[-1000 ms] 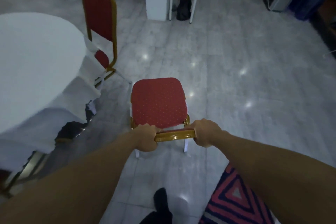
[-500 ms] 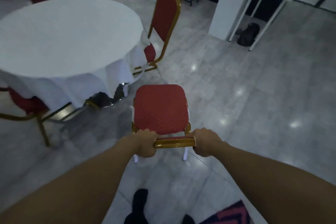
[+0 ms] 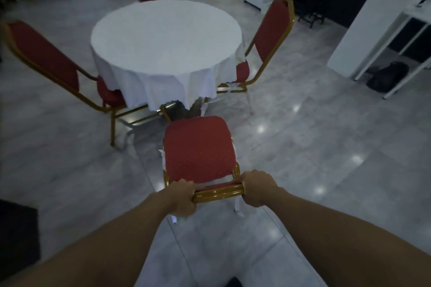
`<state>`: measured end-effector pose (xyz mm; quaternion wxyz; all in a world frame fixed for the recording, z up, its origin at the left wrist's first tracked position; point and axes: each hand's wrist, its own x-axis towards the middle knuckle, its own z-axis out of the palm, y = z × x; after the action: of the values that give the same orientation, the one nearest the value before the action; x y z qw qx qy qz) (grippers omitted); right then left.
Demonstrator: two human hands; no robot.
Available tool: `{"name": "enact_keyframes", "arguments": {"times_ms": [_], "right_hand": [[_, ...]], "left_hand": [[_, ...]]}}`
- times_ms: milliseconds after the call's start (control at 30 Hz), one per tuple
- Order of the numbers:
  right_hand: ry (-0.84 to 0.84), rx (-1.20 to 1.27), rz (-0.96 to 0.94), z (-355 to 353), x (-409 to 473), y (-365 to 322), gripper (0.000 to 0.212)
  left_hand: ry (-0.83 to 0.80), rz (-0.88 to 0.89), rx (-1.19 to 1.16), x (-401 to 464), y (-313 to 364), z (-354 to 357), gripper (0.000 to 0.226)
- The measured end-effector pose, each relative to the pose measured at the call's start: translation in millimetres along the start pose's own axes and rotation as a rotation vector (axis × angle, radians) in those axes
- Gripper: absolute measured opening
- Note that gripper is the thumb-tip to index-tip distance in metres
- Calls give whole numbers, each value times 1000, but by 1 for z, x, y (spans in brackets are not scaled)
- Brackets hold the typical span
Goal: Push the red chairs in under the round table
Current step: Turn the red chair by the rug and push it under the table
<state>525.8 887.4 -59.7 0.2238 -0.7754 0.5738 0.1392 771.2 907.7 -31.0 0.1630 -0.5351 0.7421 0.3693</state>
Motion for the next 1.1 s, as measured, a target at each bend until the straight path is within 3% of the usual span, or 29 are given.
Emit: {"name": "enact_keyframes", "arguments": {"times_ms": [67, 400, 533, 667, 833, 1100], "right_hand": [[8, -27, -5, 4, -2, -14, 38], [-2, -12, 4, 5, -11, -33, 43], [8, 5, -86, -1, -12, -34, 50], [-3, 2, -89, -4, 1, -32, 36], [10, -24, -45, -15, 25, -21, 34], [18, -48, -92, -43, 74, 7, 38]], "left_hand": [[7, -18, -14, -11, -10, 4, 70], [77, -61, -59, -23, -15, 15, 36], [67, -89, -42, -17, -14, 15, 36], [89, -100, -51, -7, -17, 13, 47], [103, -95, -61, 9, -10, -5, 30], [97, -108, -92, 47, -15, -42, 72]]}}
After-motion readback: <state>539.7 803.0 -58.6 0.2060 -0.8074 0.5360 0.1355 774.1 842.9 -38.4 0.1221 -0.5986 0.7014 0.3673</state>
